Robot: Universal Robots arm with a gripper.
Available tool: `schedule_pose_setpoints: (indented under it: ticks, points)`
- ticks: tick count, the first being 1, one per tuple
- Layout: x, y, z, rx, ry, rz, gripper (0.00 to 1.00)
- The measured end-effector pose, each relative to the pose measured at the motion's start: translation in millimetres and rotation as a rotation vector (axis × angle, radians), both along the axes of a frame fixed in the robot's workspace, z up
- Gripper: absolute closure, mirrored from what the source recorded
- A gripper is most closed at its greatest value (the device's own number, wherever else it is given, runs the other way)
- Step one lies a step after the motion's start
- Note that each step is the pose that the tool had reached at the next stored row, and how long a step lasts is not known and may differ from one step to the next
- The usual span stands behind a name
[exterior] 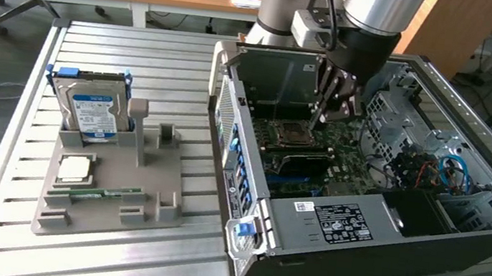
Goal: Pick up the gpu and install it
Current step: 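Press down on the gpu until it lock into place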
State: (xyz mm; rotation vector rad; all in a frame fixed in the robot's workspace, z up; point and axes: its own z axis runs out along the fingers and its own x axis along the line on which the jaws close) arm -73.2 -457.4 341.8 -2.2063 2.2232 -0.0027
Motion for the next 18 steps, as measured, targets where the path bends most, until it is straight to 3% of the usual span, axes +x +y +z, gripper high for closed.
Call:
schedule_pose_setpoints:
  ticks: [18]
  points:
    - [-0.2,0.0,-31.2,-0.0001,0.0,0.0,0.89]
